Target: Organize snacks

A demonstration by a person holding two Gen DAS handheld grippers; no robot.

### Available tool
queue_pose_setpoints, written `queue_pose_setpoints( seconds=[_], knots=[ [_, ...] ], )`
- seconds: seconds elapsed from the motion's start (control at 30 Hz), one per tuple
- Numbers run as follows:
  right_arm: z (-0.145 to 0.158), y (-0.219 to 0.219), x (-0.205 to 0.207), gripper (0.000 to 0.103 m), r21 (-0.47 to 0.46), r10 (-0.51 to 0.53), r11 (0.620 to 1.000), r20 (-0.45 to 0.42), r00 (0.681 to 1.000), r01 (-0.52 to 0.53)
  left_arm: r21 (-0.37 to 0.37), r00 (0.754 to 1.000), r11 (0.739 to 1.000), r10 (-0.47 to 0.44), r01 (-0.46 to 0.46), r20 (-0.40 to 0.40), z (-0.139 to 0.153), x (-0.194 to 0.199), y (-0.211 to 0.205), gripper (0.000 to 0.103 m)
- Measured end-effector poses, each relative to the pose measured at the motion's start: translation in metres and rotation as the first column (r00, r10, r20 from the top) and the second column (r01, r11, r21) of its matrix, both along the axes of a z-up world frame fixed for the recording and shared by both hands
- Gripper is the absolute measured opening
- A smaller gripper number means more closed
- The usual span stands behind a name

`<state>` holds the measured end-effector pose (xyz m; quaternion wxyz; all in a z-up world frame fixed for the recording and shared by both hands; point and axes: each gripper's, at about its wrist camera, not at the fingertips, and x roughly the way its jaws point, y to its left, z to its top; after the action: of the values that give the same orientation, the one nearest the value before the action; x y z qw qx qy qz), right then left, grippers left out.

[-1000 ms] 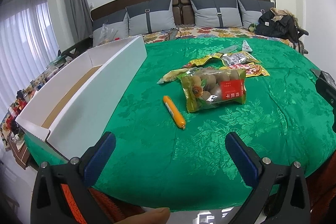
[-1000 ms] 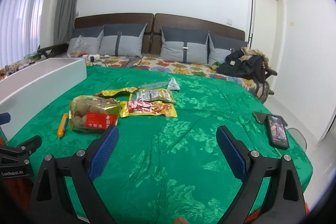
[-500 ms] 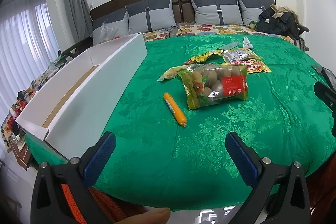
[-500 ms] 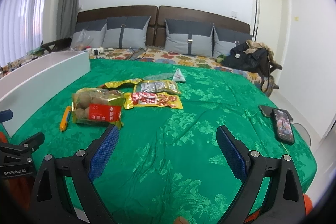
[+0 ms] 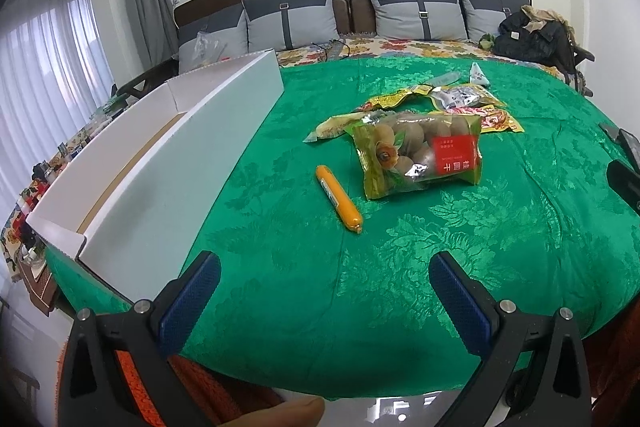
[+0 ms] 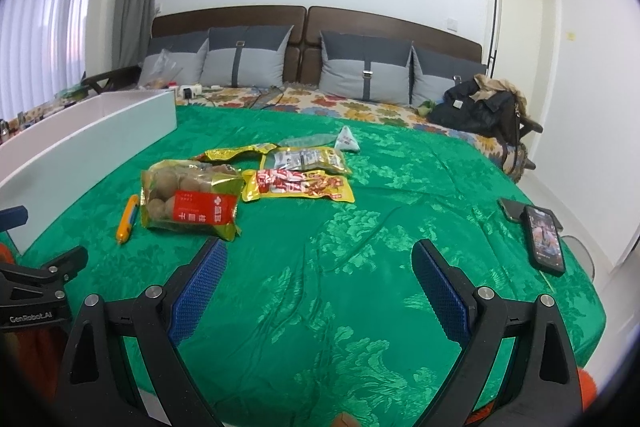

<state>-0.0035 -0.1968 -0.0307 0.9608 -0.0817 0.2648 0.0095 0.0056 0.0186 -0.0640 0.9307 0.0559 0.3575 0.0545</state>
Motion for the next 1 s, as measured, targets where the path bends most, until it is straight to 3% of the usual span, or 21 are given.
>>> queue_pose_setpoints(
  seconds=[0.37,0.67,1.0],
  knots=[
    [-0.005,-0.002,0.004,0.096,0.017,-0.008,1.0,-0.036,0.999,0.009,-0.042,0.998,0.999,0.013,-0.016,-0.058,-0.011,0.01,0.008,0.103],
    [-0.012,-0.006,0.012,0.096,0.036,-0.024,0.999,-0.089,0.996,0.027,-0.133,0.984,0.991,0.006,-0.03,-0.176,-0.039,0.039,0.018,0.103],
    [-0.055,-0.038,0.057,0.096,0.072,-0.123,0.986,-0.282,0.951,0.148,-0.107,0.972,0.994,-0.012,-0.014,-0.233,-0.061,0.054,0.011,0.103]
  ],
)
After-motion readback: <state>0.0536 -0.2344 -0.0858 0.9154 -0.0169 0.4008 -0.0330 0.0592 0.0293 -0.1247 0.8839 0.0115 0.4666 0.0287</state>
